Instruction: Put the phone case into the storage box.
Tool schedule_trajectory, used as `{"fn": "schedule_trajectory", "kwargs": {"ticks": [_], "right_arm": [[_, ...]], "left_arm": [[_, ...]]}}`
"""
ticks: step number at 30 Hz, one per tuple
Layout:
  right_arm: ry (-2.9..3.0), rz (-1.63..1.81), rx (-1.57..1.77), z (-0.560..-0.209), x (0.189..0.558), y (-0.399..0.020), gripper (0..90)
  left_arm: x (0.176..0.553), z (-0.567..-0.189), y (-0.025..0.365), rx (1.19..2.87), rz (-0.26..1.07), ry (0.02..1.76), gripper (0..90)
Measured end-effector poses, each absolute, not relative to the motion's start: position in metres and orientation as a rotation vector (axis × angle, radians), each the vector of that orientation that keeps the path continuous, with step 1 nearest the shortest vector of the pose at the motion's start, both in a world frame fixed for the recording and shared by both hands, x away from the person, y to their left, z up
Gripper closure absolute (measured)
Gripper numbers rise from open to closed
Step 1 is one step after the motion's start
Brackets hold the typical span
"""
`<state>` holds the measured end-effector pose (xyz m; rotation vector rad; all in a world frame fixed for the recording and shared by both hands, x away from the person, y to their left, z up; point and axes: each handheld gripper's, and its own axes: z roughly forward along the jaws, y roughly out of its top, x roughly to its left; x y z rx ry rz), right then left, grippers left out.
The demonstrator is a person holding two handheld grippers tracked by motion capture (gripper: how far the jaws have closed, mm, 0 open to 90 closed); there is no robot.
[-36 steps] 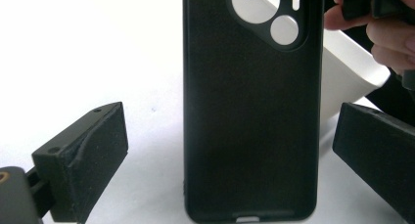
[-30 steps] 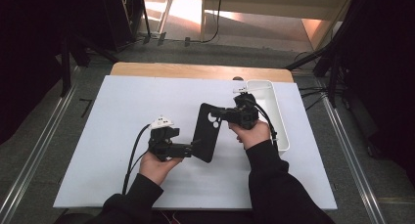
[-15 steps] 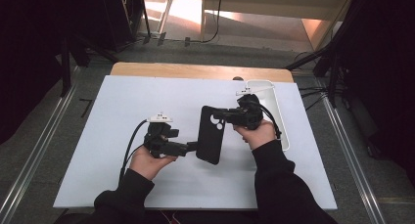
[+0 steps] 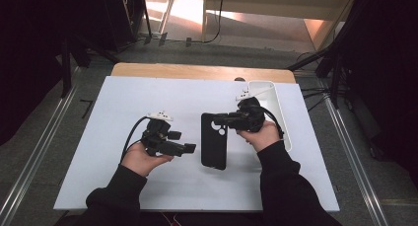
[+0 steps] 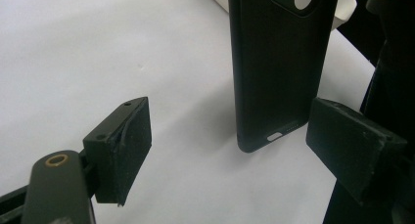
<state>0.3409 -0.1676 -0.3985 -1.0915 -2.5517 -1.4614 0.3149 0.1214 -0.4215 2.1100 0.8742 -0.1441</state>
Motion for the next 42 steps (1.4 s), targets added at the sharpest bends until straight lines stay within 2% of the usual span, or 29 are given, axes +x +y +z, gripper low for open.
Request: {"fn": "schedule_trajectory", "kwargs": {"ticks": [3,8,10,15,42], "right_arm": [[-2.559,-1.452,-1.066,-0.398,0.34,-0.169,76.6],[-2.579,-1.434,-1.011,-0.399,0.34,-0.17,76.6],[-2.58,-1.428,-0.994,-0.399,0.339,-0.17,76.6],[-2.597,-1.434,-0.924,-0.398,0.338,-0.17,76.5],[-2.649,-1.39,-0.634,-0.396,0.335,-0.161,76.4]], "left_arm": [[0.316,-0.419,0.121,2.117,-0.143,0.851,17.1],[0.32,-0.416,0.122,2.125,-0.135,0.833,23.7],[0.323,-0.415,0.123,2.134,-0.143,0.842,29.7],[0.33,-0.414,0.123,2.153,-0.214,0.776,31.1],[0.34,-0.393,0.118,2.206,-0.288,0.476,31.0]]}}
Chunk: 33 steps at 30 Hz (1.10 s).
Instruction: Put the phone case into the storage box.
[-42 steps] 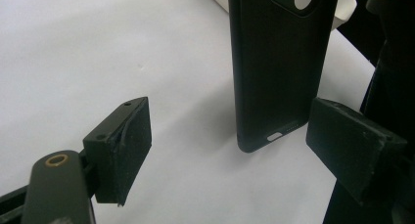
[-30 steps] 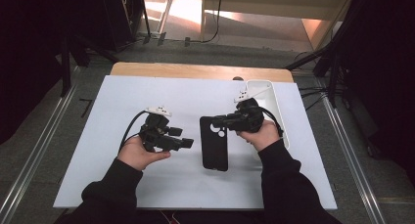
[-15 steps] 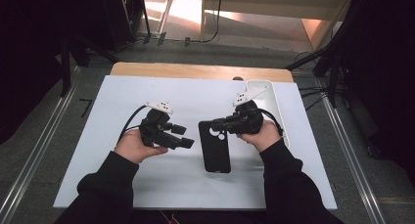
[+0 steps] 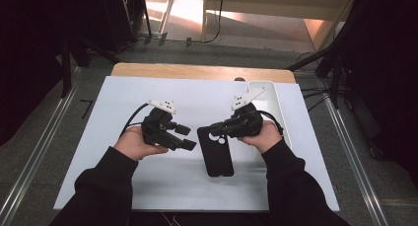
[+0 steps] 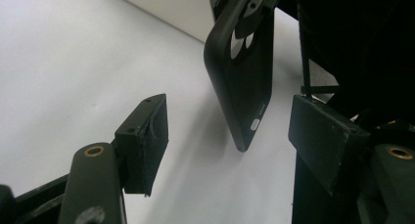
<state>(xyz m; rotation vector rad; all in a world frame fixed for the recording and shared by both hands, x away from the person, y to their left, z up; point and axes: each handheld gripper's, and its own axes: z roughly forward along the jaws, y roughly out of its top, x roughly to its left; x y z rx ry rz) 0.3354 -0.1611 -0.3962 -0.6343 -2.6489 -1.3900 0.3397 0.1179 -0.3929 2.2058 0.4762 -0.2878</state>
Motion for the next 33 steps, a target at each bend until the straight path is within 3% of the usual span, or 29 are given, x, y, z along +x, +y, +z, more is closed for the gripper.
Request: {"fn": "schedule_trajectory", "kwargs": {"ticks": [21,33], "right_arm": [[-2.713,-1.364,-0.372,-0.394,0.33,-0.142,76.3],[-2.714,-1.319,-0.32,-0.397,0.328,-0.134,76.3]], "left_arm": [[0.347,-0.388,0.113,2.244,-0.364,0.411,34.6],[0.342,-0.395,0.101,2.351,-0.373,0.364,57.3]]}}
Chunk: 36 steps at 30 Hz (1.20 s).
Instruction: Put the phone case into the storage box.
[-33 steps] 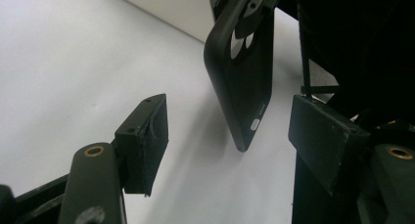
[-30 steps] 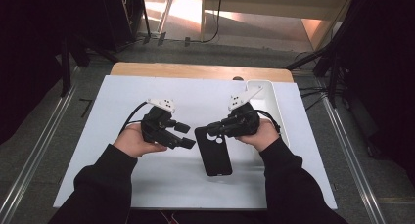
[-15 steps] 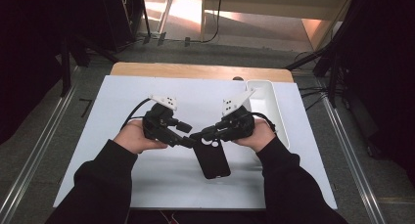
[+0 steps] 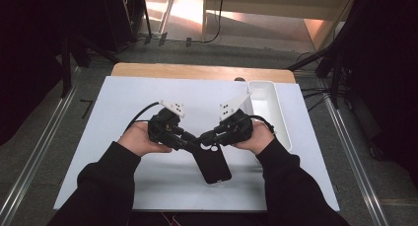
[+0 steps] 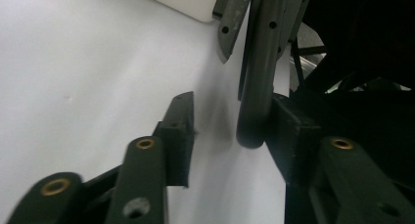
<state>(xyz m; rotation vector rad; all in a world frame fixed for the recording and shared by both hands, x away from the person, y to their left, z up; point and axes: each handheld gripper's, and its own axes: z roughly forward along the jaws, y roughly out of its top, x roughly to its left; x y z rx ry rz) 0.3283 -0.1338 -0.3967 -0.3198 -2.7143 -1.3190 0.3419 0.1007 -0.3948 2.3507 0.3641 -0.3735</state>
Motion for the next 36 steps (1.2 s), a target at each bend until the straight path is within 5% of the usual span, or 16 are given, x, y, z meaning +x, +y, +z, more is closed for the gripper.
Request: {"fn": "schedule_trajectory", "kwargs": {"ticks": [9,20,36], "right_arm": [[-2.699,-1.31,-0.307,-0.398,0.328,-0.13,76.1],[-2.654,-1.319,-0.314,-0.399,0.33,-0.133,75.3],[-2.614,-1.365,-0.457,-0.385,0.326,-0.143,41.1]], "left_arm": [[0.338,-0.395,0.096,2.379,-0.381,0.32,77.9],[0.338,-0.391,0.096,2.371,-0.435,0.34,79.5],[0.34,-0.381,0.103,2.38,-0.471,0.451,79.4]]}}
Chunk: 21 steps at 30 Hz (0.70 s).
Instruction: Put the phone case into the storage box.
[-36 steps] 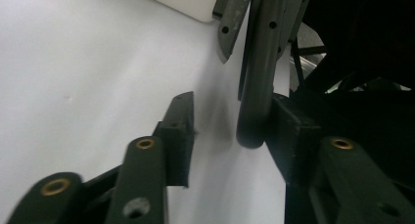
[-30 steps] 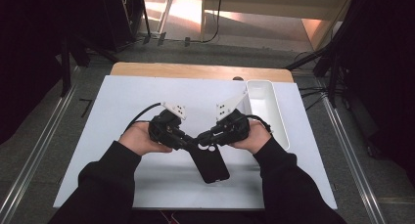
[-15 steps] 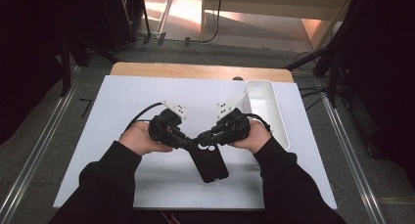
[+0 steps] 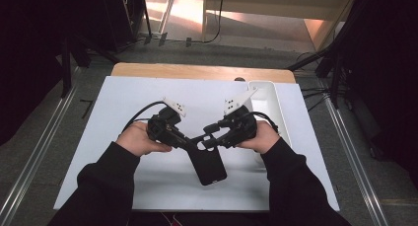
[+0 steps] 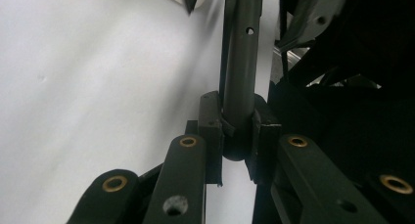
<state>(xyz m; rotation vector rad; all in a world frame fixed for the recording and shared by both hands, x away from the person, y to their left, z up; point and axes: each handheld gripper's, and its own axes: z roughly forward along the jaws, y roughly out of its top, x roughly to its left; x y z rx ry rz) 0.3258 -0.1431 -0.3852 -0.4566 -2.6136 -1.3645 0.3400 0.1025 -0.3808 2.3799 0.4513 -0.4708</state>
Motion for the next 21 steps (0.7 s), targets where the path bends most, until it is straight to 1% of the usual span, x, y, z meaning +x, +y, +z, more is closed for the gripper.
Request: {"fn": "schedule_trajectory", "kwargs": {"ticks": [5,8,12,13,14,15,21], "right_arm": [[-2.607,-1.411,-0.521,-0.383,0.323,-0.147,28.0],[-2.609,-1.452,-0.566,-0.385,0.321,-0.151,24.4],[-2.581,-1.474,-0.628,-0.389,0.32,-0.153,15.5],[-2.579,-1.484,-0.644,-0.39,0.32,-0.154,11.4],[-2.588,-1.483,-0.668,-0.391,0.32,-0.154,4.1],[-2.591,-1.481,-0.709,-0.392,0.319,-0.154,0.0],[-2.589,-1.525,-0.834,-0.398,0.317,-0.152,0.0]], "left_arm": [[0.342,-0.373,0.111,2.362,-0.448,0.518,79.4],[0.343,-0.37,0.114,2.354,-0.448,0.551,79.4],[0.344,-0.367,0.117,2.349,-0.436,0.605,79.3],[0.345,-0.366,0.118,2.342,-0.435,0.614,79.3],[0.345,-0.365,0.119,2.342,-0.431,0.621,79.3],[0.345,-0.364,0.12,2.34,-0.42,0.638,79.3],[0.345,-0.359,0.124,2.321,-0.396,0.698,79.3]]}}
